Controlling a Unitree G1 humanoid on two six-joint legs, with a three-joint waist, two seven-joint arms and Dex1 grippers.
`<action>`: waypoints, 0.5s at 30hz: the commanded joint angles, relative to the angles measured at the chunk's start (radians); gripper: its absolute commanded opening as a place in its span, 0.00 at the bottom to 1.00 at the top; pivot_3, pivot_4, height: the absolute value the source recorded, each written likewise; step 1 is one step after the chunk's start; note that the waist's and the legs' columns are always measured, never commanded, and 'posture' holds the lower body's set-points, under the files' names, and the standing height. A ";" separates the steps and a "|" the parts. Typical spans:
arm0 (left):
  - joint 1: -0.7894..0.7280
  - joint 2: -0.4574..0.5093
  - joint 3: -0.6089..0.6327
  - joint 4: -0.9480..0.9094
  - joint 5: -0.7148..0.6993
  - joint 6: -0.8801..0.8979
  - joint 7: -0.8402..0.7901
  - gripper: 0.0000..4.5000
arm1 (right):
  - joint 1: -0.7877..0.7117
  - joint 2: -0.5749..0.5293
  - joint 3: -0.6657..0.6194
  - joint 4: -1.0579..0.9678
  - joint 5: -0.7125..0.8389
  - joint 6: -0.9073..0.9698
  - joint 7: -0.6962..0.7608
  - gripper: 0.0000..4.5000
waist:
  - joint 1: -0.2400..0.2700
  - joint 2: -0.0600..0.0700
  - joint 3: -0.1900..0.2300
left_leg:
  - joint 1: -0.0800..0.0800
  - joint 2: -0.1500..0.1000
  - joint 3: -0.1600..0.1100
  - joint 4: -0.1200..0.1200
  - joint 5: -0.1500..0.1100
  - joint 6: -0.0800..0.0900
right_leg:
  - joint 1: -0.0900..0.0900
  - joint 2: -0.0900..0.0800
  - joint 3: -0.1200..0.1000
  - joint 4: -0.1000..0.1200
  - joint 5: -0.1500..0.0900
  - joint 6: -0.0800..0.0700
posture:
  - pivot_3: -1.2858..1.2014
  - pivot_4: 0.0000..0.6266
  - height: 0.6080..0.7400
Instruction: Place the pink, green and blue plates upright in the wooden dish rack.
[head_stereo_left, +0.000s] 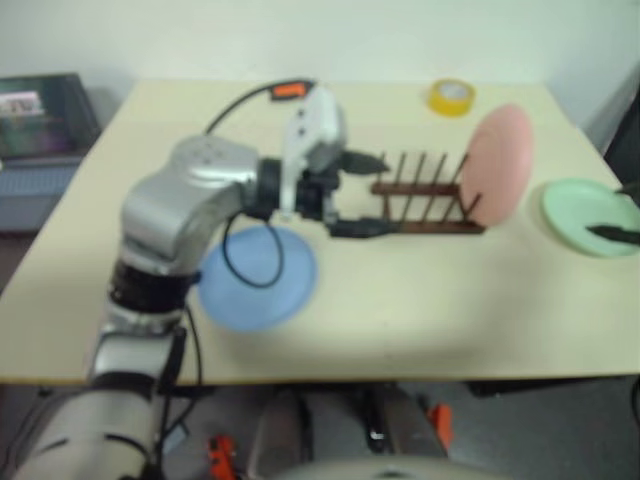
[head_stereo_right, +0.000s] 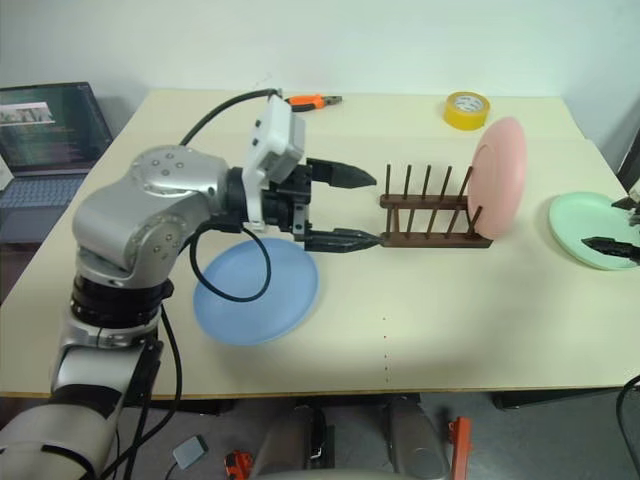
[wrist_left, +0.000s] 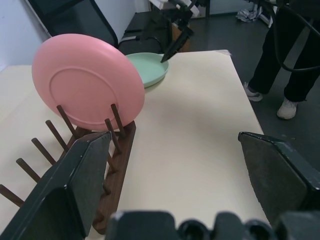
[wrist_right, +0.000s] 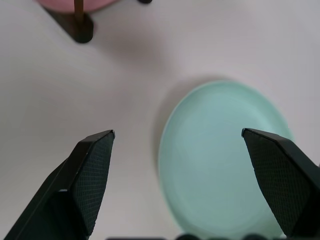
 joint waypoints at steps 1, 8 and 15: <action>-0.004 -0.001 0.011 -0.028 -0.008 -0.006 0.012 1.00 | -0.066 -0.013 0.032 0.056 -0.041 0.003 0.046 0.99 | -0.001 0.000 0.000 | 0.000 0.000 0.000 0.000 0.000 0.000 | 0.000 0.000 0.001 0.000 0.000 0.000 | 0.52 0.24 1.00; 0.005 0.000 0.014 -0.040 -0.013 0.002 0.027 1.00 | -0.108 -0.004 0.094 0.152 -0.124 -0.044 0.033 0.99 | -0.005 0.001 0.000 | 0.002 0.000 0.002 0.000 0.000 0.000 | 0.000 0.000 0.009 0.001 0.000 0.001 | 0.52 0.24 1.00; 0.013 0.001 0.017 -0.055 -0.021 0.019 0.039 1.00 | -0.082 0.005 0.142 0.167 -0.187 -0.100 0.005 0.99 | -0.009 0.001 0.000 | 0.003 -0.001 0.004 0.000 0.000 0.000 | 0.000 0.000 0.012 0.001 0.001 0.002 | 0.52 0.24 1.00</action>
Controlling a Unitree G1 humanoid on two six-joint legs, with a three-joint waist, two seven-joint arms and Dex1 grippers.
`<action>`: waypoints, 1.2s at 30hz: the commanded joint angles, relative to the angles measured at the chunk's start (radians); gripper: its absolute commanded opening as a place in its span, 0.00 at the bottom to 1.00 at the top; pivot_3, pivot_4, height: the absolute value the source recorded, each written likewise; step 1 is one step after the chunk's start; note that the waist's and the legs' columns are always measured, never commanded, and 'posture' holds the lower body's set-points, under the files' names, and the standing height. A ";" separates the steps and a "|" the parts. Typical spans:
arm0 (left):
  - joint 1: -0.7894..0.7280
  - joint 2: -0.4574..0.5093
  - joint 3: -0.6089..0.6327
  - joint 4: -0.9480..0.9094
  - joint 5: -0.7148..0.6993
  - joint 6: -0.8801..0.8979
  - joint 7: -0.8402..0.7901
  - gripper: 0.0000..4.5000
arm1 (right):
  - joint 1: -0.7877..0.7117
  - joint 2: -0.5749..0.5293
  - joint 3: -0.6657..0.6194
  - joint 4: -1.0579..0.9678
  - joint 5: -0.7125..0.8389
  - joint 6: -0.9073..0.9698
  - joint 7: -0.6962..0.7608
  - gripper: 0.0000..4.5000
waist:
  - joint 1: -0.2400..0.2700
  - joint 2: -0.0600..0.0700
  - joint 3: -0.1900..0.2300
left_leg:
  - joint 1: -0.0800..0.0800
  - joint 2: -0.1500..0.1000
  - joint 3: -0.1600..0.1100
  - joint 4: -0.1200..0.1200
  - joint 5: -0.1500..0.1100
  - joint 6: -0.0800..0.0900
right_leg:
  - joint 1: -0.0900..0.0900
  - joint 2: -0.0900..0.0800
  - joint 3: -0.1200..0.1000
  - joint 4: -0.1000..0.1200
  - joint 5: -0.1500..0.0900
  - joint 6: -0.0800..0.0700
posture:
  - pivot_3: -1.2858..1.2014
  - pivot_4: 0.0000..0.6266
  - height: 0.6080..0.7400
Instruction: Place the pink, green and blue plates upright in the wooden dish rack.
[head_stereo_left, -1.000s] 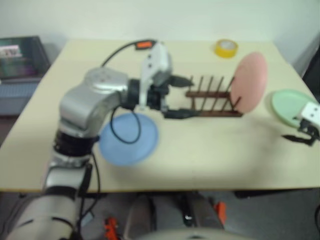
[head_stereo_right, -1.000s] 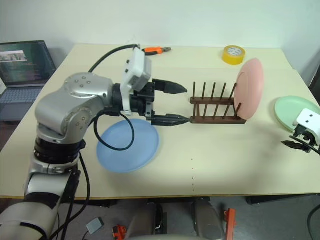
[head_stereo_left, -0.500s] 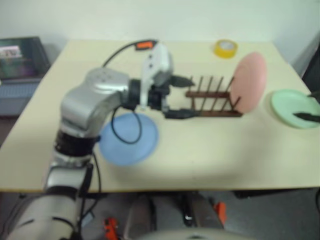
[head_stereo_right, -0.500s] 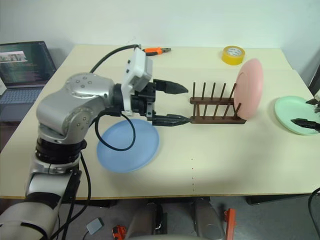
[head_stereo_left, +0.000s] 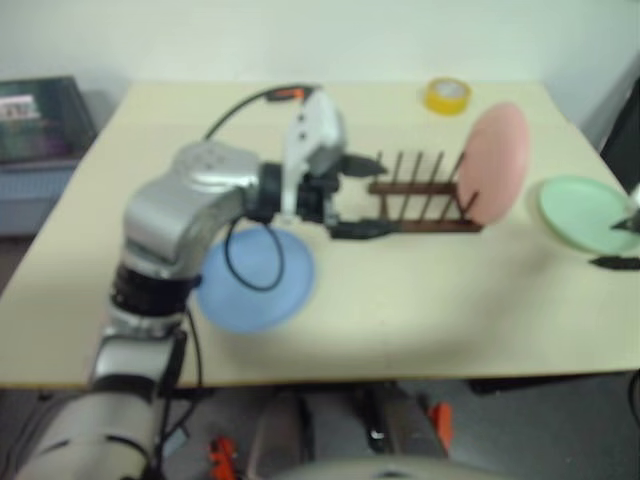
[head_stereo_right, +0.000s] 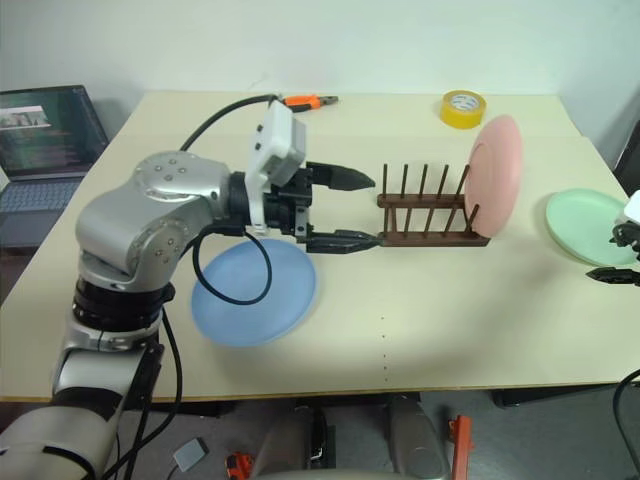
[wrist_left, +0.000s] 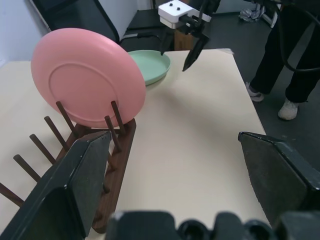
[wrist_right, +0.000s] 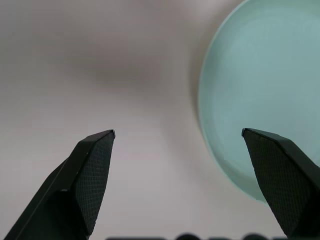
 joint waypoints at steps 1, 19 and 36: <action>-0.006 0.000 0.016 -0.044 -0.020 0.002 0.006 1.00 | 0.013 -0.009 0.014 0.001 -0.027 -0.046 -0.027 0.99 | -0.001 0.000 0.000 | 0.000 0.000 0.000 0.000 0.000 0.000 | 0.000 0.000 0.000 0.000 0.000 0.000 | 0.52 0.24 1.00; -0.008 -0.010 0.014 -0.036 -0.018 0.008 0.005 1.00 | 0.061 -0.064 -0.032 -0.109 0.009 -0.073 -0.016 0.99 | -0.015 0.000 0.000 | 0.006 0.000 0.001 0.000 0.000 0.000 | 0.005 0.000 0.002 0.000 0.000 0.001 | 0.52 0.24 1.00; -0.021 -0.023 0.001 -0.017 -0.009 -0.010 -0.011 1.00 | 0.061 -0.087 -0.118 -0.278 0.036 0.071 -0.175 0.99 | -0.013 0.000 0.000 | 0.006 0.000 0.001 -0.001 0.000 0.000 | 0.006 0.000 0.002 -0.001 0.000 0.000 | 0.52 0.24 1.00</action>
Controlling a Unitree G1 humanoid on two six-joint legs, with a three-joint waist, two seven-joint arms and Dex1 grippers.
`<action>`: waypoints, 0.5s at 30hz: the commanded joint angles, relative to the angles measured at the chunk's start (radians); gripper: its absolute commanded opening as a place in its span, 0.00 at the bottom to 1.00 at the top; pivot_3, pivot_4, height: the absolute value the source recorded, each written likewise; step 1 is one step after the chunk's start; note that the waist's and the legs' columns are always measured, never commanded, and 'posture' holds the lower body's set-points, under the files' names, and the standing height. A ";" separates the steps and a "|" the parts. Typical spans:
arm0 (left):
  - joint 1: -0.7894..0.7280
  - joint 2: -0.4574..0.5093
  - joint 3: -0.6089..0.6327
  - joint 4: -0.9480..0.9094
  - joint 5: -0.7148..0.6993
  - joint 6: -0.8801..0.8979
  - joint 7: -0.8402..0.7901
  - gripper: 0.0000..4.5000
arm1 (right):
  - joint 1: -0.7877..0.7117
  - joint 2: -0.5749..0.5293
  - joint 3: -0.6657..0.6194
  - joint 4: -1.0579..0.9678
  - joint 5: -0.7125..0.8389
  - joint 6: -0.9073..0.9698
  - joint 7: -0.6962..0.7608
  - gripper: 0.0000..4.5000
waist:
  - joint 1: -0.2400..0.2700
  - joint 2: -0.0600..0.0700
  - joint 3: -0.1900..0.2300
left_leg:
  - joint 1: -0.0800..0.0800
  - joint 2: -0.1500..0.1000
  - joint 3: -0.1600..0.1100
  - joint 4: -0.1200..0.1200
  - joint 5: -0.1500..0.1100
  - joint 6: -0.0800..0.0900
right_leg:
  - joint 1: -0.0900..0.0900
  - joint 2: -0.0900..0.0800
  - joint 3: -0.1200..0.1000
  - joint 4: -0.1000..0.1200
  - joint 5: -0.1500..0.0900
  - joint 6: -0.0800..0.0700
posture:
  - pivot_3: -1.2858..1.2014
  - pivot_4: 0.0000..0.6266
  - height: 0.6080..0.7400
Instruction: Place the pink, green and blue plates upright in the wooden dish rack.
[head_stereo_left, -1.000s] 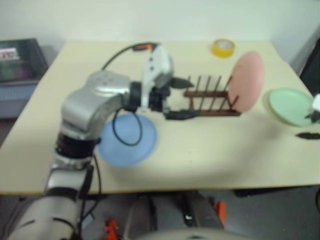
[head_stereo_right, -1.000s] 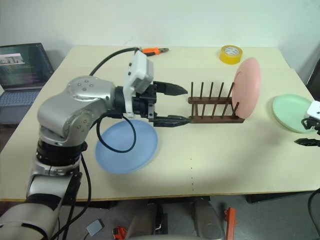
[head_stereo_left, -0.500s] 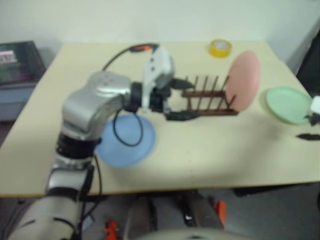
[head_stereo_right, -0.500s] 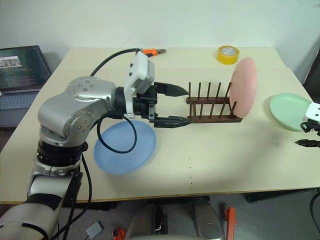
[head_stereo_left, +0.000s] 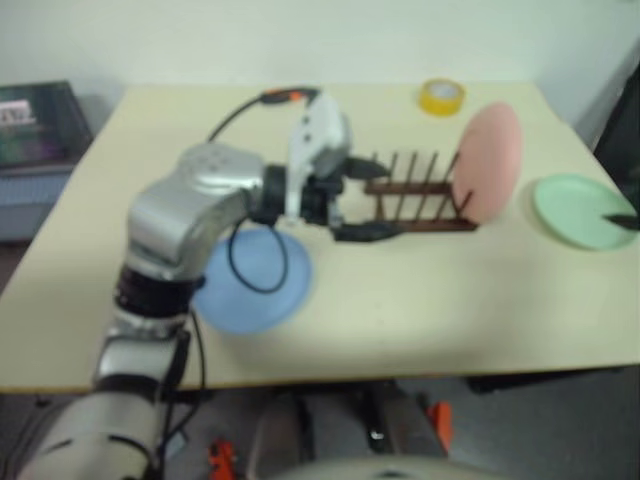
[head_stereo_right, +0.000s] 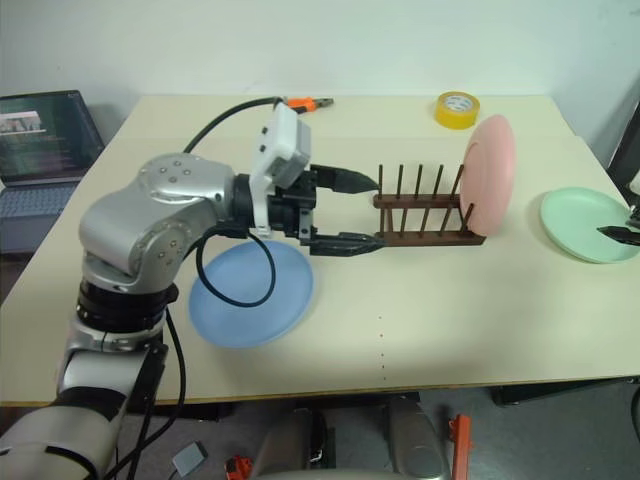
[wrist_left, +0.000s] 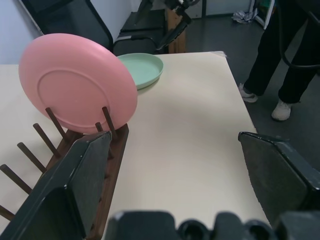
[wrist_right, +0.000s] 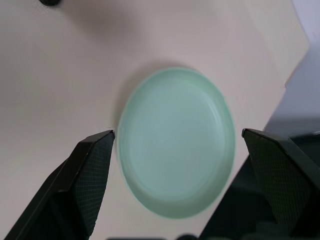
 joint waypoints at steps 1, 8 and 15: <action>-0.022 -0.003 0.001 -0.004 -0.005 -0.026 -0.010 1.00 | -0.089 -0.015 0.023 0.077 -0.049 0.030 -0.038 0.99 | -0.001 0.000 0.000 | 0.000 0.000 0.000 0.000 0.000 0.000 | 0.000 0.000 0.000 0.000 0.000 0.000 | 0.52 0.24 1.00; -0.017 -0.010 -0.003 -0.014 -0.007 -0.028 -0.006 1.00 | -0.302 0.026 0.113 0.328 -0.153 -0.020 -0.088 0.99 | -0.006 0.001 0.001 | 0.001 0.000 0.000 -0.001 0.000 0.000 | -0.001 0.001 0.001 0.001 -0.001 -0.001 | 0.52 0.24 1.00; -0.004 -0.001 0.003 -0.029 -0.012 -0.020 0.004 1.00 | -0.354 0.047 0.122 0.408 -0.141 -0.039 0.078 0.99 | -0.006 0.001 0.001 | 0.000 -0.001 0.001 -0.001 0.000 0.000 | -0.001 0.000 0.002 0.000 0.000 0.000 | 0.52 0.24 1.00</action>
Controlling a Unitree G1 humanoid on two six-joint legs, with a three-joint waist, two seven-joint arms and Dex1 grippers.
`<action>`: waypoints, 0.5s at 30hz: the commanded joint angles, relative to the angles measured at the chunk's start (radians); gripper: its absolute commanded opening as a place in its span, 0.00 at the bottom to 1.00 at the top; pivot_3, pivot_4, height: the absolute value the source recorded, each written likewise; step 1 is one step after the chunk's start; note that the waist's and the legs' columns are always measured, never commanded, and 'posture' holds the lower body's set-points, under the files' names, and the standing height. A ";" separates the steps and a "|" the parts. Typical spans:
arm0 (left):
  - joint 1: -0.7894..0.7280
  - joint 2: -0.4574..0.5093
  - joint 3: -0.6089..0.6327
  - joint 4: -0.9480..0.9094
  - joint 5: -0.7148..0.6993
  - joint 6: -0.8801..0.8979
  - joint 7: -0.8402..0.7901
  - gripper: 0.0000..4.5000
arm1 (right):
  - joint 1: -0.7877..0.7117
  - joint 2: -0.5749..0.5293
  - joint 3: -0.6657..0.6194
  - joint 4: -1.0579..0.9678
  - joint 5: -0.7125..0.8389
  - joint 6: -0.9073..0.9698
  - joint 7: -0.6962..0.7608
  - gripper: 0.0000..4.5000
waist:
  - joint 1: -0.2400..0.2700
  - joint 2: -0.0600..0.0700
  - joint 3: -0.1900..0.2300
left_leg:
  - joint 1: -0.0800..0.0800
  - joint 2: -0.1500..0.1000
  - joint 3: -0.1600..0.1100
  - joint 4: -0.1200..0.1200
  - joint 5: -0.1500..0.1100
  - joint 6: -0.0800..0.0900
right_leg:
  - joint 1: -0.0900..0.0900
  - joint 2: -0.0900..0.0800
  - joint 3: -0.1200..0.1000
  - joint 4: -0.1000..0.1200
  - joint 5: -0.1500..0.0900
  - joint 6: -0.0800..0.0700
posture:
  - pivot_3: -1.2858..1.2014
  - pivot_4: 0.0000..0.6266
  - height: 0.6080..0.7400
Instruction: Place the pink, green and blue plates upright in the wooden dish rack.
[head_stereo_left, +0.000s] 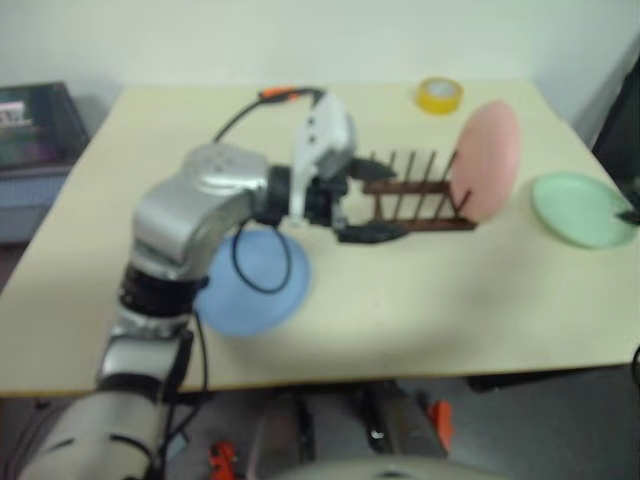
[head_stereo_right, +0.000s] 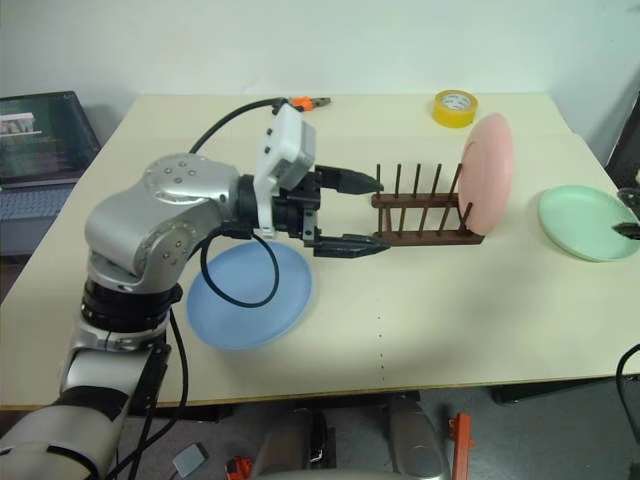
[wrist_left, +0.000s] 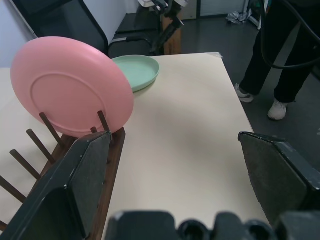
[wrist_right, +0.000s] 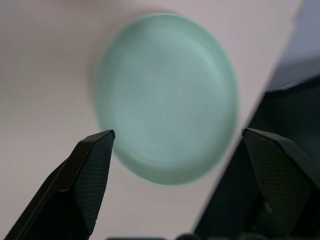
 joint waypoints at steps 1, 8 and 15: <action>-0.003 0.006 0.014 -0.033 -0.014 -0.005 0.003 1.00 | -0.043 -0.022 -0.003 0.018 -0.001 -0.007 0.047 0.99 | 0.001 0.000 0.000 | 0.000 0.000 0.000 0.000 0.000 0.000 | 0.000 0.000 0.000 0.000 0.000 0.000 | 0.52 0.24 1.00; -0.002 0.006 0.011 -0.031 -0.011 -0.005 0.005 1.00 | -0.064 -0.029 -0.055 0.086 0.040 0.078 0.094 0.99 | 0.001 0.000 0.000 | 0.000 0.000 0.000 0.000 0.000 0.000 | 0.000 0.000 0.000 0.000 0.000 0.000 | 0.52 0.24 1.00; 0.002 0.007 0.010 -0.037 -0.012 0.003 0.007 1.00 | -0.034 -0.049 -0.047 0.098 0.010 0.066 0.002 0.99 | 0.001 0.000 0.000 | 0.000 0.000 0.000 0.000 0.000 0.000 | 0.000 0.000 0.000 0.000 0.000 -0.001 | 0.52 0.24 1.00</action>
